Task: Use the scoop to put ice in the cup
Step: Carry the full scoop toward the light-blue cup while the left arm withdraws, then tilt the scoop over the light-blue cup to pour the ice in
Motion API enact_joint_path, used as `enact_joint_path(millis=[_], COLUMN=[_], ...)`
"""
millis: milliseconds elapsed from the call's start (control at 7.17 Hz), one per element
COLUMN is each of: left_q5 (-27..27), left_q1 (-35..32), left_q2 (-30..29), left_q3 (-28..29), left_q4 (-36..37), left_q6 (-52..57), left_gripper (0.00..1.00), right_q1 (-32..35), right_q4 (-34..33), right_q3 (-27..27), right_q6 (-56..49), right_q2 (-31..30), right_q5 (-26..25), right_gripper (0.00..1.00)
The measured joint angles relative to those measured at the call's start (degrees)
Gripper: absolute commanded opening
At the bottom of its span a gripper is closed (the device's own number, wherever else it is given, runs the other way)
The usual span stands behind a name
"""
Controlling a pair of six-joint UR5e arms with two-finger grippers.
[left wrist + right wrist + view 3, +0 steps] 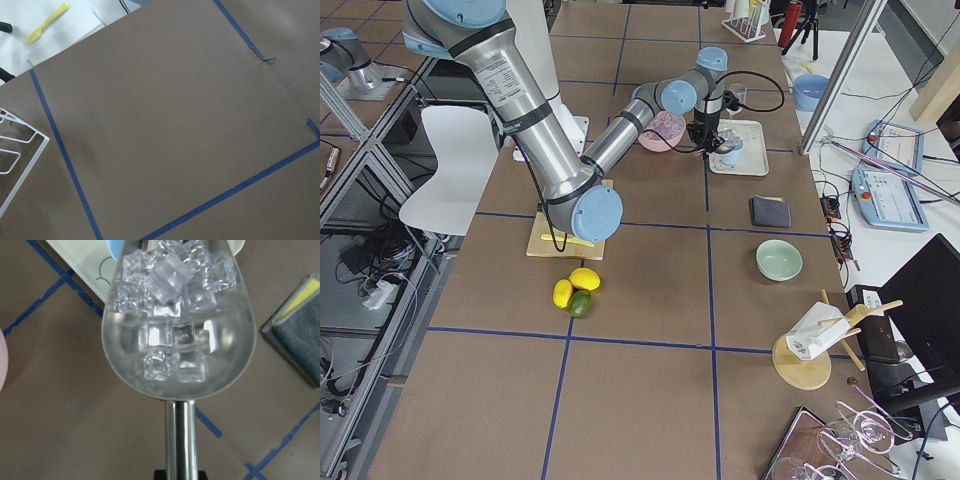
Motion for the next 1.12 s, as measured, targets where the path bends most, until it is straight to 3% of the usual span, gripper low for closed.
enact_joint_path(millis=[837,1116], left_q5=[0.0,0.0], left_q1=[-0.6,-0.6], left_q2=[0.0,0.0], left_q3=[0.3,0.2], left_q4=[0.0,0.0], left_q6=[0.0,0.1], left_gripper=[1.0,1.0], right_q1=[-2.1,-2.1], right_q4=[-10.6,-14.3], right_q3=[-3.0,-6.7], right_q6=[0.6,0.6], right_q2=[6.9,11.3], right_q5=[-0.5,-0.5], right_gripper=[0.0,0.0])
